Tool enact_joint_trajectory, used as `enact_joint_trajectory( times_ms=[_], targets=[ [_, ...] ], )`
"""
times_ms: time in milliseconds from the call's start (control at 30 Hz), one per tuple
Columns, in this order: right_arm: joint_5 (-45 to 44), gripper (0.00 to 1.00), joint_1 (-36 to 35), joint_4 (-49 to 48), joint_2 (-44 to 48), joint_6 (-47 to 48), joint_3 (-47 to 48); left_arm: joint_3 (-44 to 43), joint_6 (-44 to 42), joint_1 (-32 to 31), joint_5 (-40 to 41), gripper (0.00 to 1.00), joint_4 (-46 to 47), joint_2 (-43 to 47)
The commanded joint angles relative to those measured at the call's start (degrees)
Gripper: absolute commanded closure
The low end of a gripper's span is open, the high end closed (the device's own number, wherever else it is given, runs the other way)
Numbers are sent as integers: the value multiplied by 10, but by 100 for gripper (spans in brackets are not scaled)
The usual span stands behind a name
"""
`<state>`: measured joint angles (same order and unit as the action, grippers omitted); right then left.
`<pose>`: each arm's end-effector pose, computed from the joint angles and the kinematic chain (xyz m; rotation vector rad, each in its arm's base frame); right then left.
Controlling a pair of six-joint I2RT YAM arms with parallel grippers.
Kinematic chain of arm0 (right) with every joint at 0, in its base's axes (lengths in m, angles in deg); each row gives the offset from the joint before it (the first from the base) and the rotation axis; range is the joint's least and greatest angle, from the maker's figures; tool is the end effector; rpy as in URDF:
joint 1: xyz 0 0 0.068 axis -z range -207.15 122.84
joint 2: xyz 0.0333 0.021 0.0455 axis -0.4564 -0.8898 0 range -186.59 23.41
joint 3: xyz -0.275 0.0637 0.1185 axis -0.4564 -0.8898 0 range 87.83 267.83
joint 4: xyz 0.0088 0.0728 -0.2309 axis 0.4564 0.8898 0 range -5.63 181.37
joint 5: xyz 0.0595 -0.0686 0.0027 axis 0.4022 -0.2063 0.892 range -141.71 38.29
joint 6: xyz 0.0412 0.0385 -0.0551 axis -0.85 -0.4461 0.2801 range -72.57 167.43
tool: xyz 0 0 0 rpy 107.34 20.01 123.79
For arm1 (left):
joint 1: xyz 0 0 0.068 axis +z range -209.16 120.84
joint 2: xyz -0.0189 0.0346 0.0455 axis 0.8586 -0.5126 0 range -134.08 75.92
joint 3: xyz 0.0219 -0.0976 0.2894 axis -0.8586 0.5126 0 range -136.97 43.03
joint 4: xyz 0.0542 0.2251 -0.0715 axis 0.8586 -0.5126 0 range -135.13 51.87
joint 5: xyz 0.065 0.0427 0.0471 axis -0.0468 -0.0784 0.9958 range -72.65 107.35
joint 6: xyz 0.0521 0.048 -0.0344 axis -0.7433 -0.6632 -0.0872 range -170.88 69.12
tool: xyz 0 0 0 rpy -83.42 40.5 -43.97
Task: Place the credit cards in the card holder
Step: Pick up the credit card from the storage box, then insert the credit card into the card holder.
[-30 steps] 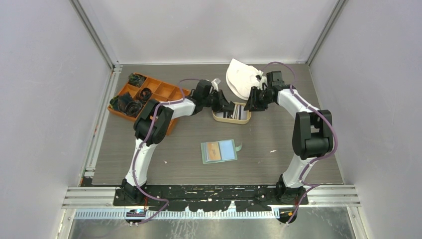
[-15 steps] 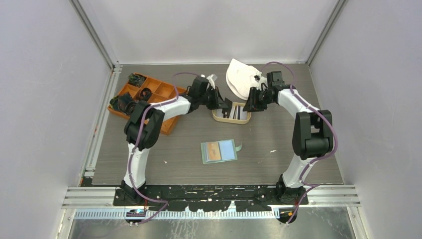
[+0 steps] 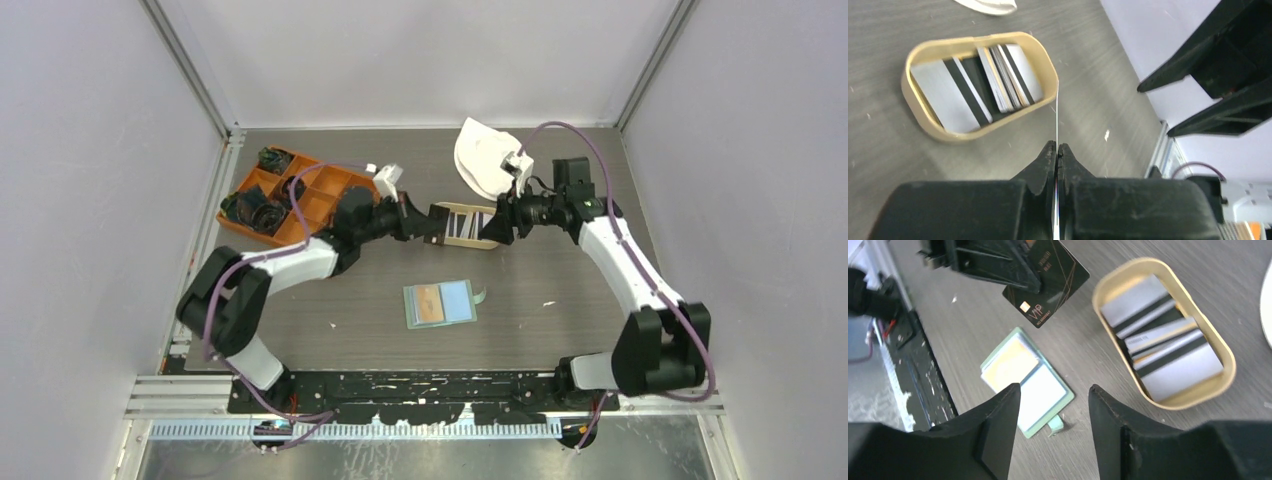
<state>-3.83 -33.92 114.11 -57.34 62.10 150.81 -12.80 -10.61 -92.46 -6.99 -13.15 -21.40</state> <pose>0.2768 0.0833 0.3085 -0.7822 2.0908 0.9154 0.3157 -0.2406 0.2672 0.2010 2.0283 -1.2472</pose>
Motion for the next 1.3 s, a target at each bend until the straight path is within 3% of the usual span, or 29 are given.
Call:
enact_joint_trajectory(
  times_ms=[0,133,300,700,833,1267],
  targets=[
    [148,39,-3,-22,83,141,-60,153,21,-5,-2,100,257,125],
    [232,36,-4,2,102,171,-88,302,64,-17,27,100,428,184],
    [239,34,-31,34,100,186,-94,426,82,-53,69,100,567,205],
    [188,36,-141,35,27,149,-81,466,40,-114,112,100,570,221],
    [165,40,-167,18,16,121,-79,462,28,-120,108,100,570,216],
    [134,44,-178,-68,33,-14,-76,442,10,-133,58,100,570,185]
  ],
)
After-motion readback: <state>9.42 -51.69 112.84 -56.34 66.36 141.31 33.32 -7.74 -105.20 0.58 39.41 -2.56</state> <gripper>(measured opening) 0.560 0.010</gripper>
